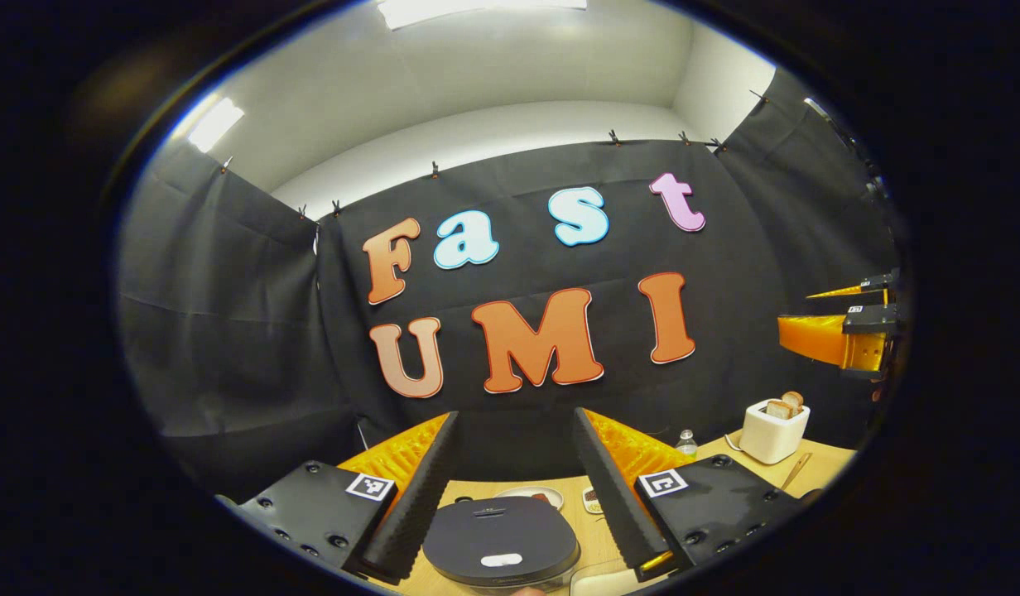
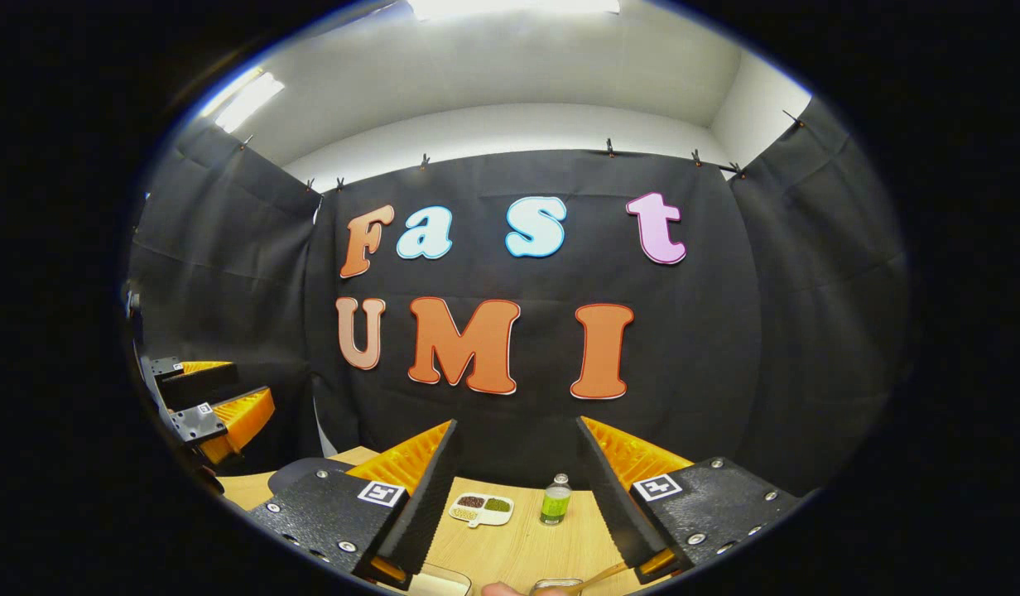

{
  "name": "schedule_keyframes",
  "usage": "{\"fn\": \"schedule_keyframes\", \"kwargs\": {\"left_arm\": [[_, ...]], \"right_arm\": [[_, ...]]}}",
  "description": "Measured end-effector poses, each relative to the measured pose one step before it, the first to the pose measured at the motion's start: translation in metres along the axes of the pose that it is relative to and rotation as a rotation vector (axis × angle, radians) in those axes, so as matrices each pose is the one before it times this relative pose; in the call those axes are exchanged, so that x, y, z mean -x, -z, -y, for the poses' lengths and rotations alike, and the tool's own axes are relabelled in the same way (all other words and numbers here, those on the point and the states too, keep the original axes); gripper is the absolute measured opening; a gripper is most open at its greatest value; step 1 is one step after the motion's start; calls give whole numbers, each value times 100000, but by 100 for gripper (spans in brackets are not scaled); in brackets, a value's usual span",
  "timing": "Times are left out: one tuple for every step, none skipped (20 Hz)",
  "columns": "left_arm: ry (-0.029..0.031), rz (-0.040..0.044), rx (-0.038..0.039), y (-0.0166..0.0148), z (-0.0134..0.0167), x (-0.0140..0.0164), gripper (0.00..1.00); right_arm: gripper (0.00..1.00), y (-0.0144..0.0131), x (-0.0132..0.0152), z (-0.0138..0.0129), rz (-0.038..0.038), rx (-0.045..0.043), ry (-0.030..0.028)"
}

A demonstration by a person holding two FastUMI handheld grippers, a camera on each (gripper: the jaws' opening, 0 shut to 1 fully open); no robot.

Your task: Close the left gripper, press the button to open the rice cooker; take a wooden spoon from the chopstick holder with the right hand, scoop a spoonful of rice and pour it into the rice cooker, then put the wooden spoon back into the chopstick holder.

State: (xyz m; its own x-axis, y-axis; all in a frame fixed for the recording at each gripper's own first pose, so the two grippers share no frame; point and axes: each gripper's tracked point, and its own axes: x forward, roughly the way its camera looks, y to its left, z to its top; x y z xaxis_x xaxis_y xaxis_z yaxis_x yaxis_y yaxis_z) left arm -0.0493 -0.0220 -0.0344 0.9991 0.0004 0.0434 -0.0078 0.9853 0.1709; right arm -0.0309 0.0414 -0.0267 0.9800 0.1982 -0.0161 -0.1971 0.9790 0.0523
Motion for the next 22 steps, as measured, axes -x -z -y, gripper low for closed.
{"fn": "schedule_keyframes", "kwargs": {"left_arm": [[-230, -147, 534, -98, -22, -136, 87], [-325, -114, 289, 39, -190, -71, 87], [-367, -160, 221, 19, -98, -87, 87], [170, -271, 314, 88, -43, -34, 87], [664, -892, 495, 214, 126, 65, 87], [644, -1005, 560, 250, 177, 13, 87], [-688, -695, 549, 92, -100, -64, 87], [-351, -224, 587, 86, -283, -138, 87], [-305, -367, 431, -19, -123, -112, 87], [-245, -530, 170, 174, -156, -74, 88], [-51, -96, -35, 47, -141, -11, 88], [183, 319, -322, -184, -143, -253, 89], [195, 514, -446, -139, -108, -38, 90], [299, 258, -437, -11, -65, -66, 90], [96, 29, -528, 38, -169, -115, 93], [-54, -114, -534, 177, -200, -103, 95], [211, 153, -372, 32, -93, -52, 98], [-6, 14, -512, -51, -24, -120, 100], [442, -40, -412, 143, -63, -23, 100], [338, -15, -441, 126, -1, -4, 100], [13, -138, -379, 148, -222, -87, 100], [423, -152, -237, 86, -73, -181, 100]], "right_arm": [[85, 72, -16, 85, -97, 229, 393], [85, 66, -48, 78, -94, -33, 539], [85, 171, 63, 48, -269, -115, 210], [85, 121, 44, 111, -444, -41, 333], [85, 75, 41, 54, -292, -256, 172], [85, 93, -3, 53, -367, -222, 226], [85, 43, 76, 86, 89, -331, 127], [85, -81, 33, 6, 187, -74, 249], [85, -9, -48, 84, 90, -29, 395], [85, 41, -39, -90, -141, -101, 225], [85, 92, -95, -35, -137, -59, 27], [85, 21, -128, -219, -13, 88, -38], [85, 45, -183, -76, -2, 322, 147], [85, 29, -59, -169, -39, 91, 20], [85, 18, -162, -249, -261, -213, -50], [85, 75, -62, -269, -189, -443, -276], [85, -36, -100, -88, 83, -73, 196], [85, 7, -223, -88, 50, 78, 167], [85, 148, -224, -209, -86, 104, 149], [85, 113, -216, -191, -288, -180, -33], [85, 87, -36, -294, -118, -503, -346], [85, -8, -184, -176, 49, -359, 44]]}}
